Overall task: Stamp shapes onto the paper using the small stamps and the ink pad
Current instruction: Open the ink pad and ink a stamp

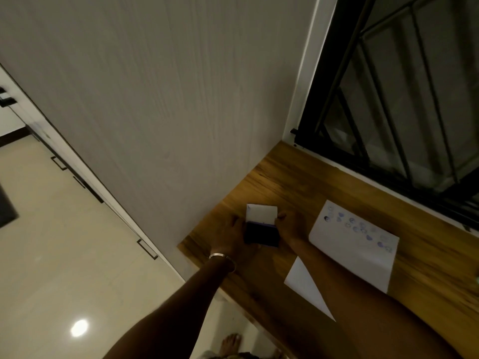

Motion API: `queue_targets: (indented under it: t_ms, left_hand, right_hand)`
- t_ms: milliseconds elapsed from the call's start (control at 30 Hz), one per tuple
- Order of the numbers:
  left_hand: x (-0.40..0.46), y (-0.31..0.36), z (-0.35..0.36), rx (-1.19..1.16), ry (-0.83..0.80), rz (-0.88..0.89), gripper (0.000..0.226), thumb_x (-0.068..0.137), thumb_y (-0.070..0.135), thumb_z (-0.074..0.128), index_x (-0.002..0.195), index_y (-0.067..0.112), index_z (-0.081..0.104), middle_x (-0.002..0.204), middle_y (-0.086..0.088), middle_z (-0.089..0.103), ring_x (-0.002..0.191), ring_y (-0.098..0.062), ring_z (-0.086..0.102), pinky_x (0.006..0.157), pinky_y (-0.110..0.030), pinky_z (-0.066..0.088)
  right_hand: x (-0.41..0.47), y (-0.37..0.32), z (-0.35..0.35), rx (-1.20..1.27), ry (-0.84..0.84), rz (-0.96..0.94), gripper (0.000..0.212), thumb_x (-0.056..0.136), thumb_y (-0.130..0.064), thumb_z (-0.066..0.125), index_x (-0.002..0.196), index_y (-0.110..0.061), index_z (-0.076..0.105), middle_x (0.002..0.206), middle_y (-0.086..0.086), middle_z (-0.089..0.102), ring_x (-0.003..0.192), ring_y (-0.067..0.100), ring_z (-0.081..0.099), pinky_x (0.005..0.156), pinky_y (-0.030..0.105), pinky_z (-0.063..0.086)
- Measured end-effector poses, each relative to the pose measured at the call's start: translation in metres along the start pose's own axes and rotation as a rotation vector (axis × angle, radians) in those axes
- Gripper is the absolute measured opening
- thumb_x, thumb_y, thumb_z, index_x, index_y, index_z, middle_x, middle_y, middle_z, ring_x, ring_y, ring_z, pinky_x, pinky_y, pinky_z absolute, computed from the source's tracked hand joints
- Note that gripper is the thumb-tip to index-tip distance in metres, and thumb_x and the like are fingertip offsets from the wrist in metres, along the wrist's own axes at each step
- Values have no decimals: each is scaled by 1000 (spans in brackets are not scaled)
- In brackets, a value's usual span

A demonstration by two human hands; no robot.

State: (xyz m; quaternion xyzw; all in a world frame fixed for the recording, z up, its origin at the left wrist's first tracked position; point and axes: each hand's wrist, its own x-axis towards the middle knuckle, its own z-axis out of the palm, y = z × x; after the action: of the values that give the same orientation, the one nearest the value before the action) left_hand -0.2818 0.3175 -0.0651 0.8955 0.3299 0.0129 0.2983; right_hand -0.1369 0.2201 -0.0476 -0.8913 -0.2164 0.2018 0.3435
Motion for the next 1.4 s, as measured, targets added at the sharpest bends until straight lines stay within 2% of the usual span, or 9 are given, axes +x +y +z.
queue_targets:
  t_ms: [200, 433, 633, 800, 967, 1133, 1233, 1333, 1400]
  left_hand:
    - [1, 0, 1, -16, 15, 7, 92, 68, 60, 72, 142, 20, 34, 145, -5, 33, 124, -29, 46, 100, -43, 47]
    - [2, -1, 1, -62, 19, -9, 91, 62, 58, 75, 137, 19, 42, 142, -4, 38, 122, -28, 49, 99, -41, 47]
    - [3, 0, -1, -117, 26, -43, 86, 63, 51, 79, 134, 16, 45, 143, -5, 37, 123, -29, 49, 98, -41, 48]
    - [4, 0, 0, -111, 29, -41, 88, 64, 51, 79, 136, 15, 43, 144, -6, 35, 121, -29, 50, 97, -41, 48]
    - [2, 2, -3, -135, 65, -63, 85, 64, 64, 71, 130, 18, 42, 132, -6, 46, 112, -27, 54, 88, -38, 49]
    - [17, 9, -14, -56, 157, 117, 67, 83, 53, 59, 135, 14, 41, 135, -9, 47, 117, -28, 50, 92, -35, 43]
    - [33, 22, -23, 144, 197, 253, 65, 85, 54, 53, 137, 15, 44, 135, -7, 50, 118, -28, 51, 94, -37, 42]
    - [49, 44, -23, 213, 144, 329, 64, 87, 51, 53, 139, 15, 43, 138, -9, 48, 121, -29, 49, 98, -37, 40]
    - [59, 61, -18, 188, 40, 333, 67, 87, 47, 55, 144, 17, 36, 148, -10, 37, 131, -30, 39, 109, -40, 34]
  right_hand:
    - [-7, 6, -1, -7, 62, 42, 20, 92, -13, 55, 93, 2, 69, 103, 20, 70, 95, 34, 68, 77, 46, 60]
    - [-11, 3, 4, 91, 57, 73, 24, 90, -8, 59, 111, 3, 64, 116, 22, 66, 106, 35, 65, 79, 34, 56]
    - [-10, -1, 5, 112, 97, 58, 35, 86, -1, 61, 121, 2, 55, 121, 21, 61, 110, 36, 62, 79, 35, 54]
    - [-9, 3, 8, 149, 72, 60, 33, 83, 3, 60, 115, 2, 55, 113, 21, 63, 104, 35, 63, 70, 30, 49]
    - [-8, 9, 1, 101, 49, 18, 28, 88, -9, 60, 116, -7, 58, 115, 14, 64, 104, 30, 63, 71, 31, 50]
    - [-9, 12, -23, -139, 79, -46, 25, 96, -25, 47, 110, -12, 62, 111, 11, 65, 103, 32, 62, 81, 35, 50]
    - [-11, 23, -45, -309, 114, -85, 22, 97, -19, 46, 113, -12, 59, 116, 11, 63, 106, 30, 61, 85, 36, 50]
    - [-19, 39, -67, -349, 163, -75, 25, 94, -14, 49, 117, -11, 59, 117, 10, 64, 107, 28, 61, 88, 39, 53]
    - [-29, 47, -80, -346, 233, -89, 30, 93, -20, 52, 121, -12, 59, 121, 9, 63, 110, 26, 61, 89, 38, 53]
